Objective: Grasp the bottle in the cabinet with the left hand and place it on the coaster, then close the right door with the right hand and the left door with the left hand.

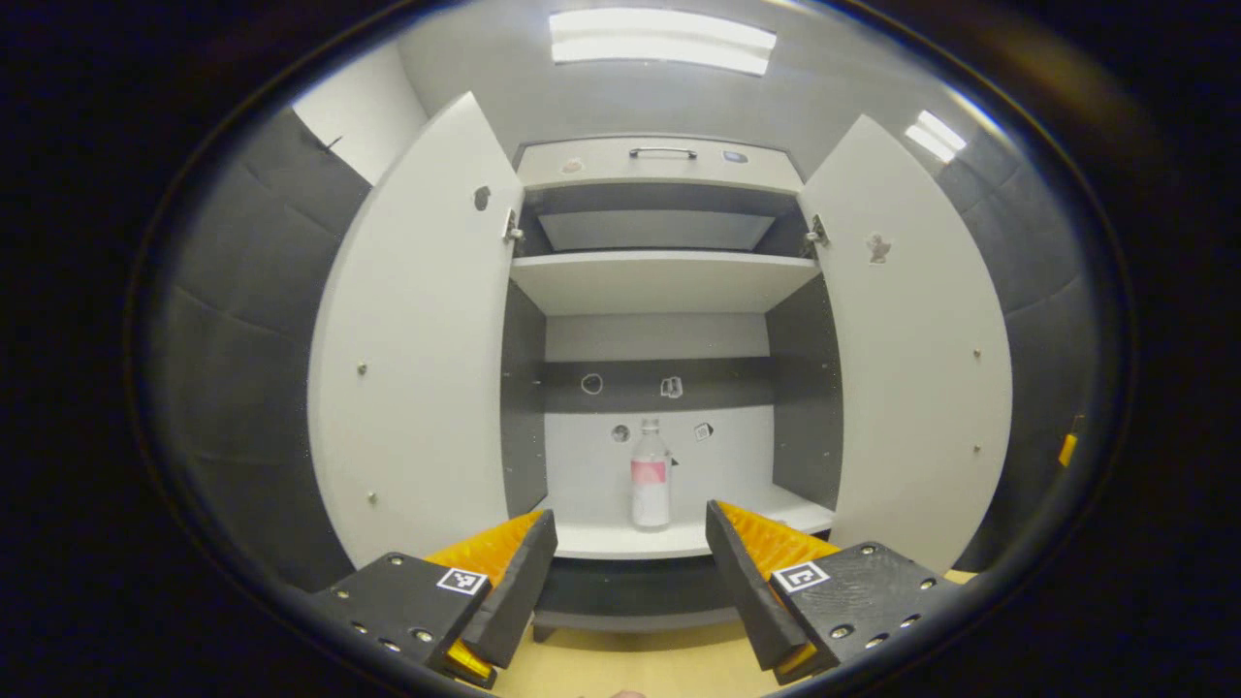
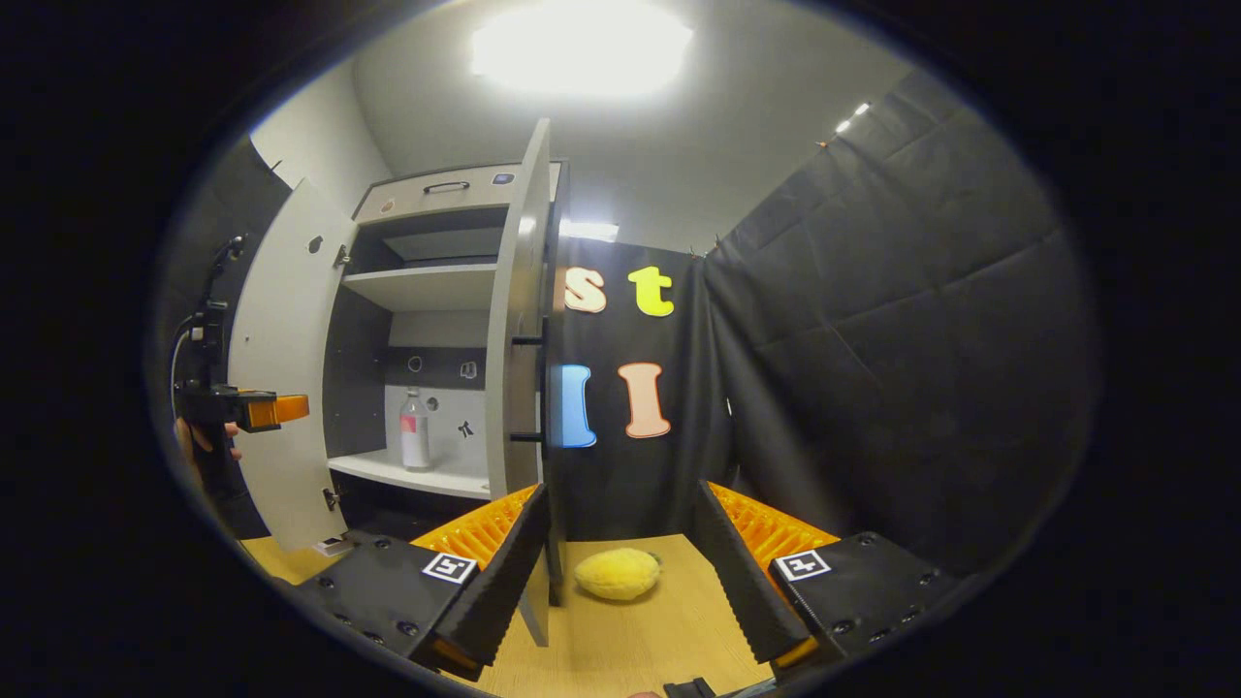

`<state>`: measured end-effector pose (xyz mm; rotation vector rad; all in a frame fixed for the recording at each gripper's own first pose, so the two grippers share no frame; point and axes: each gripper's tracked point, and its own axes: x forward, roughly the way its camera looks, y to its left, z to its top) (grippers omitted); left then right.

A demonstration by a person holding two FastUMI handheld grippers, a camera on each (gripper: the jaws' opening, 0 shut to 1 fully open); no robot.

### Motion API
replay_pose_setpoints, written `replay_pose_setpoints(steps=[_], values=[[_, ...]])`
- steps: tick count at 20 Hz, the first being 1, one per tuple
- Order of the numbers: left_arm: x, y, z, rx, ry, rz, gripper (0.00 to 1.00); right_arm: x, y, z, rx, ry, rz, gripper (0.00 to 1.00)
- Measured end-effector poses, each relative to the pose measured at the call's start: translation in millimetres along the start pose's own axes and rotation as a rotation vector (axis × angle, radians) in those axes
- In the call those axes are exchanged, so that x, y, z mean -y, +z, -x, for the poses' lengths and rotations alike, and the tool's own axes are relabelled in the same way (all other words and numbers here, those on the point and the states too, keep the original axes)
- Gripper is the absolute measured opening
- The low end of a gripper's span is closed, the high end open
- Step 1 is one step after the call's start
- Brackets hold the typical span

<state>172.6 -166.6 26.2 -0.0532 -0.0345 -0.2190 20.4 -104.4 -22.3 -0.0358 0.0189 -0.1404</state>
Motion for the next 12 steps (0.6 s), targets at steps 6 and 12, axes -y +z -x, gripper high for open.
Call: replay_pose_setpoints(steps=[6,12], values=[[3,-8,-71,-0.001,-0.054,0.054,0.90,-1,3,-6,0.008,-0.054,0.022,0.92],[7,-35,-144,-0.024,-0.090,0.062,0.91,-1,1,-12,0.001,-0.128,0.067,0.96]])
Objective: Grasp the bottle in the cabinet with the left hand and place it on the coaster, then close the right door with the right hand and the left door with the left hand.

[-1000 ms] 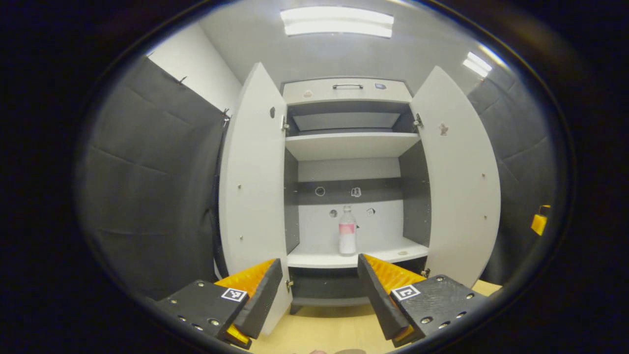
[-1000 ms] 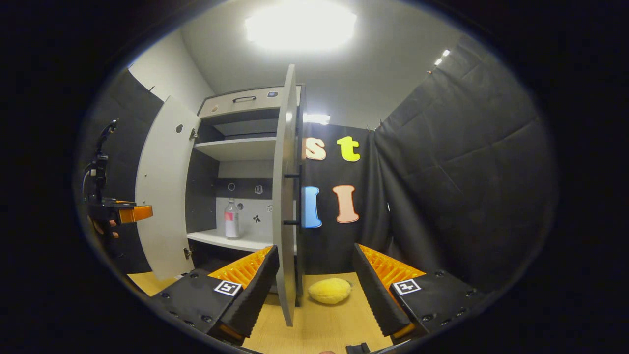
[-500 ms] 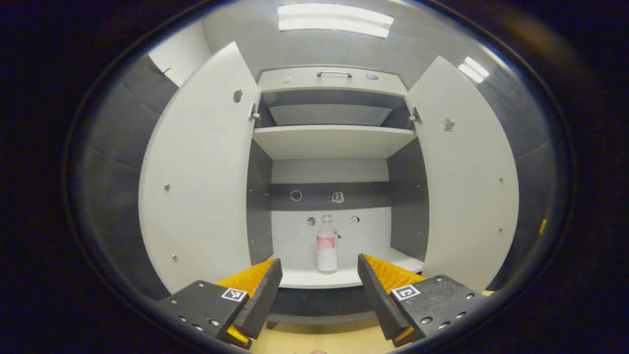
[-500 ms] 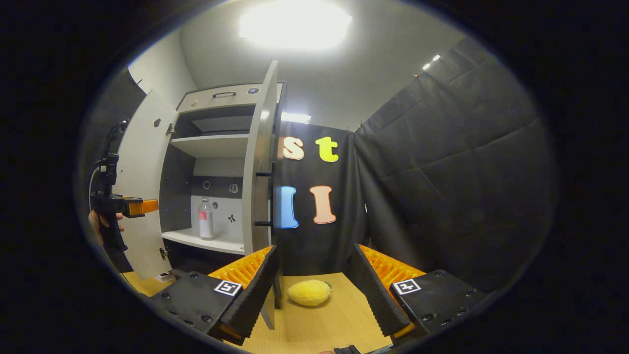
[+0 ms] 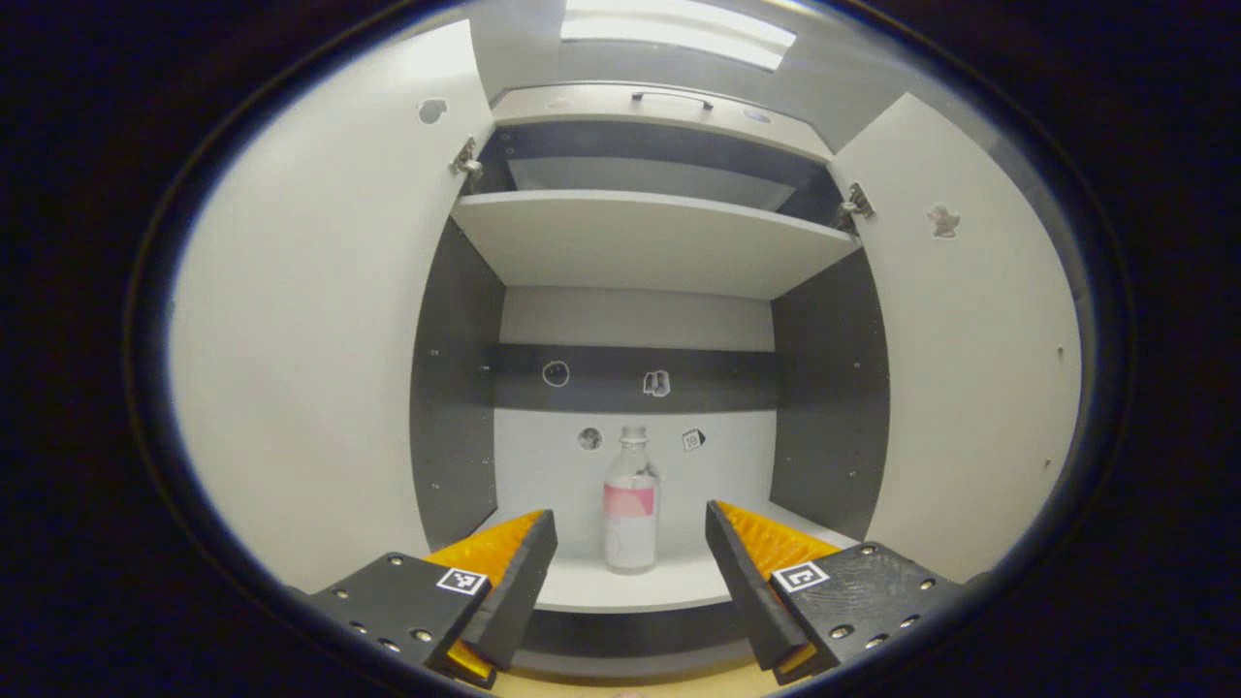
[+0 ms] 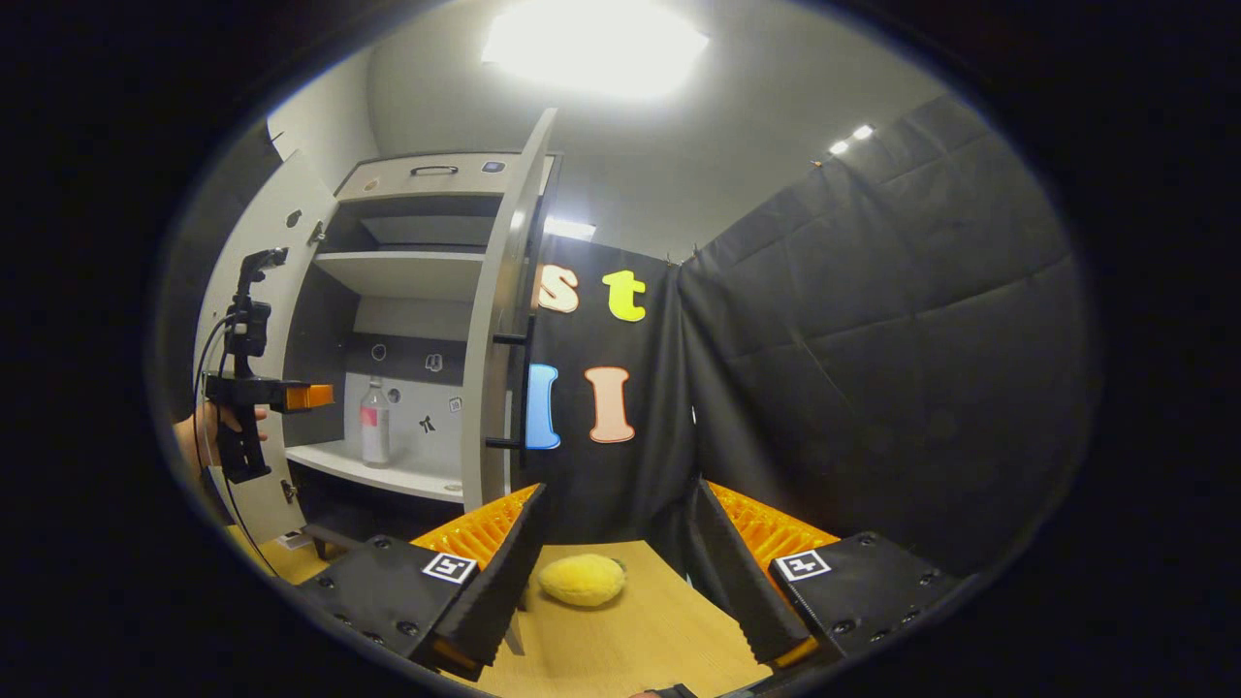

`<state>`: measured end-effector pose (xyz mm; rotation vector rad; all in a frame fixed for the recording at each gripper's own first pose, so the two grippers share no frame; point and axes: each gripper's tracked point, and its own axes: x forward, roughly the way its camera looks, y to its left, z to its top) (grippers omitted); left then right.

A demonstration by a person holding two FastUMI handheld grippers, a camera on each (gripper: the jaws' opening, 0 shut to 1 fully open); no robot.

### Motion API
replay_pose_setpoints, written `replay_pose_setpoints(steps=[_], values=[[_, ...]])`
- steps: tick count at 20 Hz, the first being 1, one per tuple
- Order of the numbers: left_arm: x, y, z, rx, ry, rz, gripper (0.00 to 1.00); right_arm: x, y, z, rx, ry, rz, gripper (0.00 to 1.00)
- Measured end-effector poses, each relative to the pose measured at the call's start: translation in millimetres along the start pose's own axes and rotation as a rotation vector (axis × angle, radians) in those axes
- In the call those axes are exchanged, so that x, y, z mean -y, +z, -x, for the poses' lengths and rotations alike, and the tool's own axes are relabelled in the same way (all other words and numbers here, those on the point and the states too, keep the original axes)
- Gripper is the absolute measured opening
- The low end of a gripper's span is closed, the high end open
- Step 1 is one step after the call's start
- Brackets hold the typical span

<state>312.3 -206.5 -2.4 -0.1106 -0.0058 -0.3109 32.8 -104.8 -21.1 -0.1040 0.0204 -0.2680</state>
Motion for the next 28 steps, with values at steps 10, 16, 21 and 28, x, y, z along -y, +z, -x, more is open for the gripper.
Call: replay_pose_setpoints(steps=[10,16,21,28], values=[[-2,-58,-109,-0.068,-0.045,0.007,0.91,-3,-9,-4,-0.033,-0.128,0.042,0.95],[-4,-79,-150,-0.104,-0.059,-0.017,0.91,-8,-16,-8,-0.065,-0.170,0.043,0.96],[-7,-93,-173,-0.139,-0.055,-0.005,0.90,-12,-19,-10,-0.075,-0.179,0.048,0.92],[-16,-93,-172,-0.136,-0.019,0.009,0.71,-4,-18,-8,-0.074,-0.169,0.037,0.92]])
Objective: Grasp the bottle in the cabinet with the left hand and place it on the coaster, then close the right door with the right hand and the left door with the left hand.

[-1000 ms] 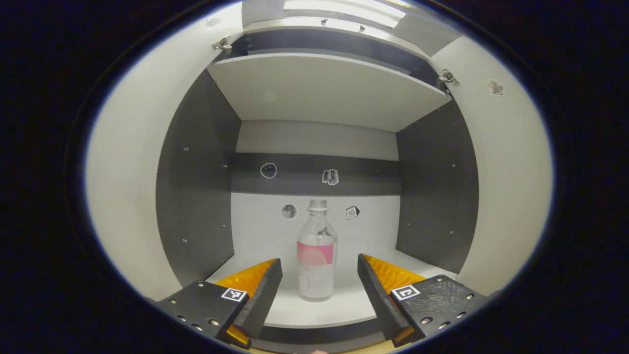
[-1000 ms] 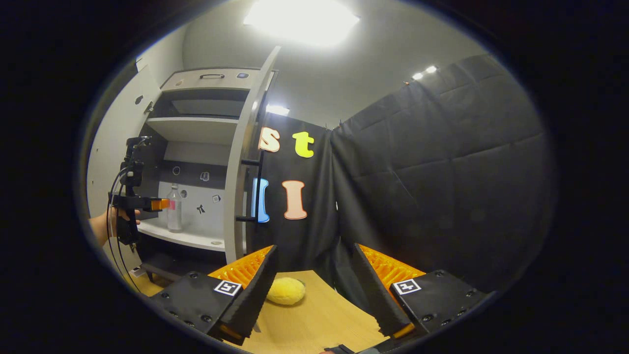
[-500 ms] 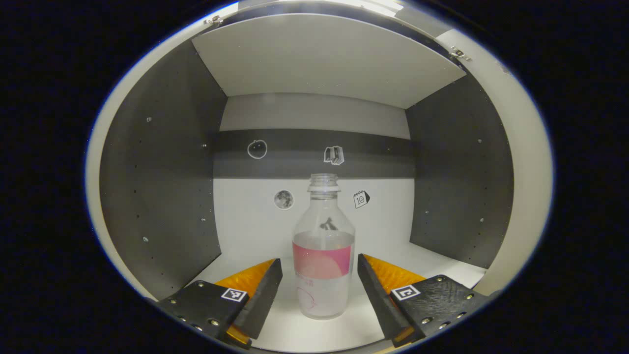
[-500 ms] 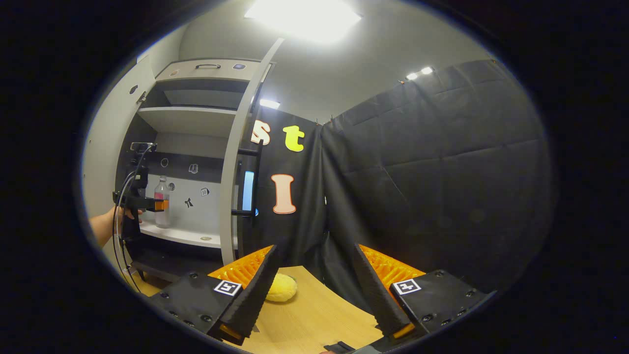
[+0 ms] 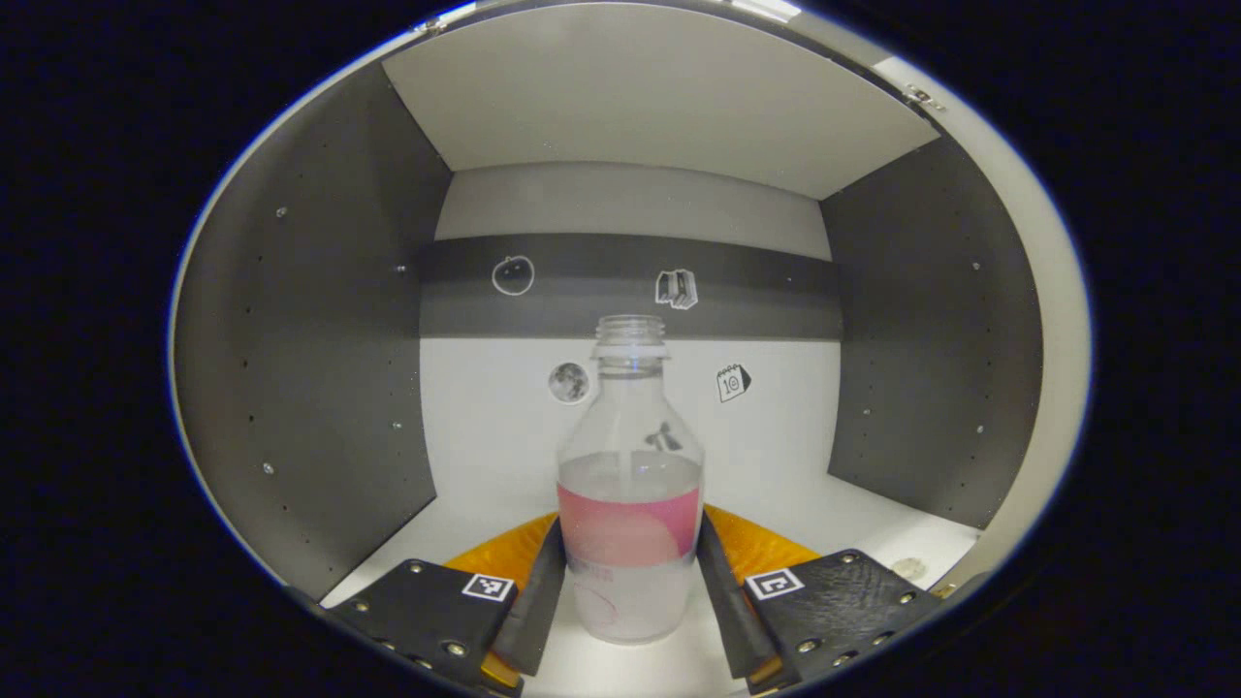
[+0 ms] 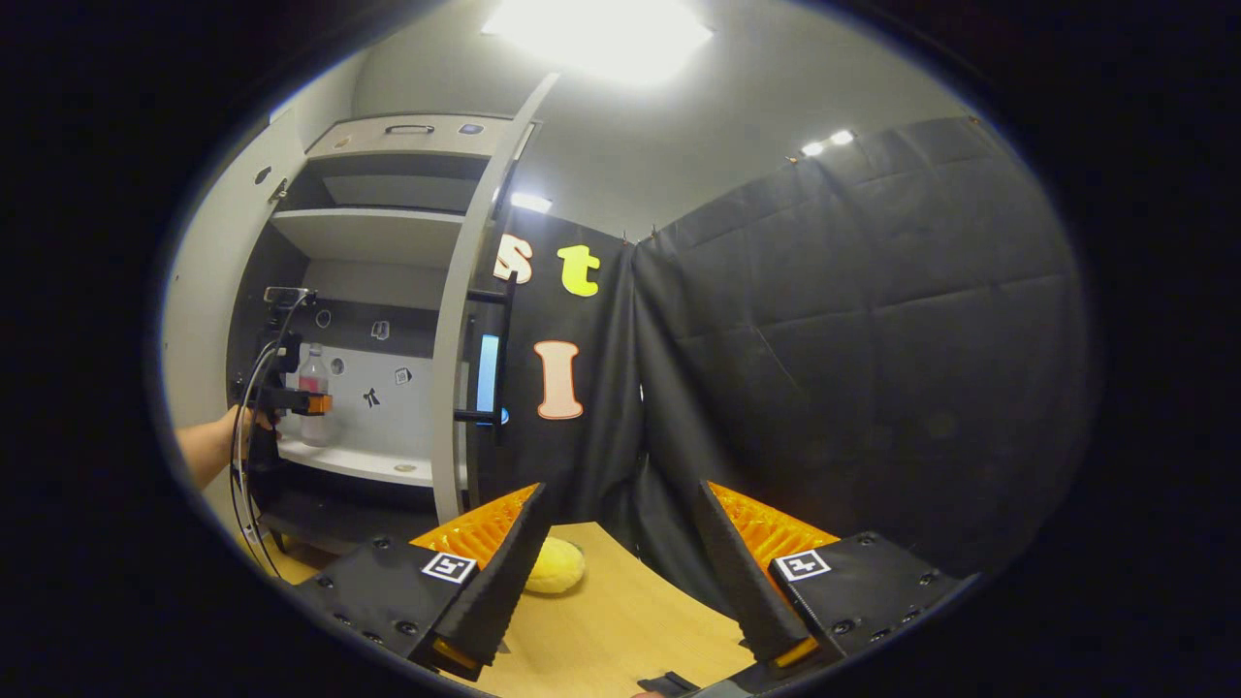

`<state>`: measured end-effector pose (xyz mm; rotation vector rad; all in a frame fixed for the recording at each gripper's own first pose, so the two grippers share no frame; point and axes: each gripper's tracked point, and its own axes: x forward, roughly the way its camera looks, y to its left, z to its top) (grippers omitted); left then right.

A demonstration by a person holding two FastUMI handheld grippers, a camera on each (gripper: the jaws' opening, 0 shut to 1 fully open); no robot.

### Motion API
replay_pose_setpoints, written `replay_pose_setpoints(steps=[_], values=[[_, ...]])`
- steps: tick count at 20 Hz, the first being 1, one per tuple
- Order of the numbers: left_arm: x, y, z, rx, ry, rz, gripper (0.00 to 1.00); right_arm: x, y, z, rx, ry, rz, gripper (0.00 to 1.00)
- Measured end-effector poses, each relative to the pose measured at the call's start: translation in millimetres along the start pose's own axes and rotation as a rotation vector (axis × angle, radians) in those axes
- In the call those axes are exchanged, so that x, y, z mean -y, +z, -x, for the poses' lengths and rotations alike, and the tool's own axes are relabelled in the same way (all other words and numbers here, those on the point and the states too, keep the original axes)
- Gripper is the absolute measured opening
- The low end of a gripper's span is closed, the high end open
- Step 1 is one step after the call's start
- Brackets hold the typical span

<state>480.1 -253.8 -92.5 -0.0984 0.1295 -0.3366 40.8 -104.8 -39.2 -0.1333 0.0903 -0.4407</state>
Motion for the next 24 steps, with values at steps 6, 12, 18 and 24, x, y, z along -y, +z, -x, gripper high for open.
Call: replay_pose_setpoints(steps=[6,12,18,24], values=[[3,22,47,0.047,0.001,0.011,0.71,10,-1,2,0.001,0.044,-0.021,0.96],[17,38,108,0.102,0.011,-0.040,0.78,21,-6,8,-0.004,0.112,-0.055,0.96],[27,32,174,0.095,0.018,-0.063,0.71,31,-8,19,-0.002,0.183,-0.096,0.96],[29,17,238,0.087,0.034,-0.082,0.71,32,-15,34,-0.015,0.262,-0.099,0.92]])
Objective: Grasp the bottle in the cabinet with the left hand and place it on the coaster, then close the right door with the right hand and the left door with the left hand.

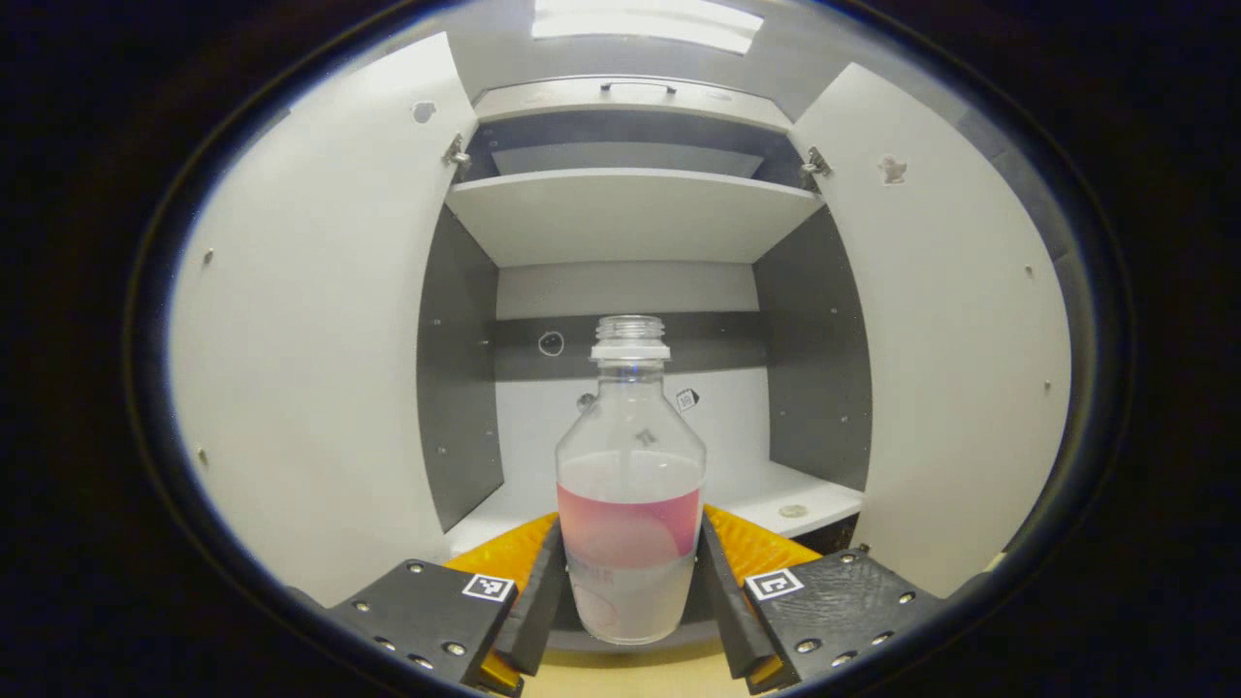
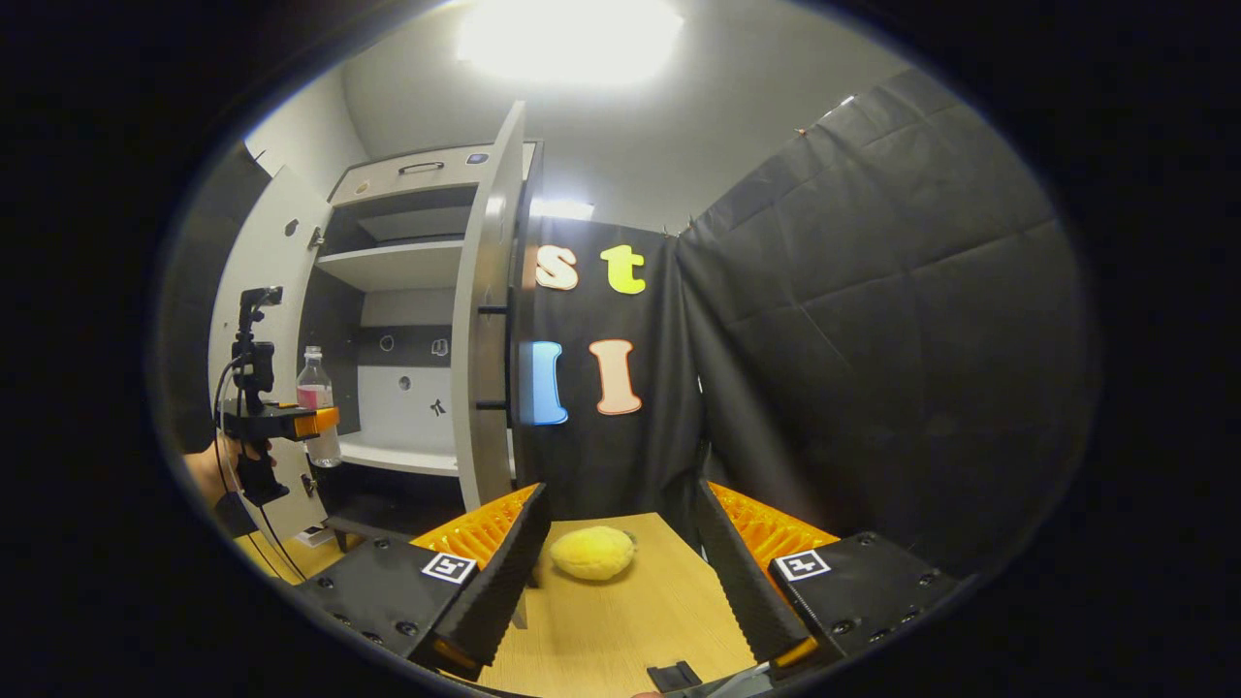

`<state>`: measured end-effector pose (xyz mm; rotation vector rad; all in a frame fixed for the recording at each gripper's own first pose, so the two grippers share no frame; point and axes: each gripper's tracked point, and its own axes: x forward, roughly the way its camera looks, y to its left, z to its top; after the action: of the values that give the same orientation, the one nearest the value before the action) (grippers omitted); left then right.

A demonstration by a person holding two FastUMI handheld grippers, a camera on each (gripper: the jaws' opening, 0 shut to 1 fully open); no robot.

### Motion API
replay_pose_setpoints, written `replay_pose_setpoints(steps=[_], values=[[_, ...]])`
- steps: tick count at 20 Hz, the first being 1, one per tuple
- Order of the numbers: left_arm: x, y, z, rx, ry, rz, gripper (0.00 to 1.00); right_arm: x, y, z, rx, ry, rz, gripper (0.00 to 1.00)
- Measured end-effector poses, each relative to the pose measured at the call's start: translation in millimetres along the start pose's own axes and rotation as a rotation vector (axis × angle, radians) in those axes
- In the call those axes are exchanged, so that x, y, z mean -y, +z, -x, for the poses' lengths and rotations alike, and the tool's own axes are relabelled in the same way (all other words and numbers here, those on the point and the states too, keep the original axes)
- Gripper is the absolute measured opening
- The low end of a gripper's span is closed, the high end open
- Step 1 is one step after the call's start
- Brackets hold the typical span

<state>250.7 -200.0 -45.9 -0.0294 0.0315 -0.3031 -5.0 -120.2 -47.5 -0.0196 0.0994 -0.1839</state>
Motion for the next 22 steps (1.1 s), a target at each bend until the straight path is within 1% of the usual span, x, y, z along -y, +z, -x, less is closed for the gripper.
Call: replay_pose_setpoints(steps=[7,8,9,11,12,13,14,15,16,17,18,20,21,22], values=[[-4,-17,58,-0.006,0.016,0.045,0.71,-3,-5,22,-0.005,0.066,0.012,0.92],[-4,-20,66,-0.007,0.013,0.060,0.71,-3,-6,24,-0.004,0.072,0.017,0.92],[-2,-24,74,-0.008,0.007,0.077,0.71,-3,-6,27,-0.001,0.078,0.020,0.96],[2,-36,90,-0.006,-0.013,0.106,0.71,-5,-6,31,0.006,0.093,0.021,0.96],[3,-43,98,-0.007,-0.019,0.117,0.71,-7,-6,33,0.009,0.100,0.021,0.96],[4,-50,106,-0.006,-0.024,0.120,0.71,-8,-9,33,0.008,0.108,0.021,0.92],[5,-59,114,-0.010,-0.025,0.118,0.71,-10,-11,33,0.004,0.113,0.019,0.96],[5,-67,120,-0.017,-0.026,0.115,0.71,-12,-15,34,-0.007,0.121,0.015,0.96],[5,-76,126,-0.024,-0.027,0.116,0.71,-14,-17,34,-0.016,0.127,0.014,0.92],[5,-85,131,-0.032,-0.028,0.119,0.71,-15,-17,34,-0.017,0.130,0.018,0.92],[5,-93,137,-0.037,-0.030,0.124,0.71,-16,-15,34,-0.011,0.132,0.024,0.96],[6,-111,147,-0.049,-0.036,0.136,0.71,-18,-14,36,-0.003,0.135,0.031,0.96],[6,-121,151,-0.060,-0.038,0.139,0.71,-21,-13,37,-0.001,0.142,0.031,0.92],[8,-133,155,-0.078,-0.043,0.146,0.71,-24,-14,37,-0.001,0.150,0.033,0.96]])
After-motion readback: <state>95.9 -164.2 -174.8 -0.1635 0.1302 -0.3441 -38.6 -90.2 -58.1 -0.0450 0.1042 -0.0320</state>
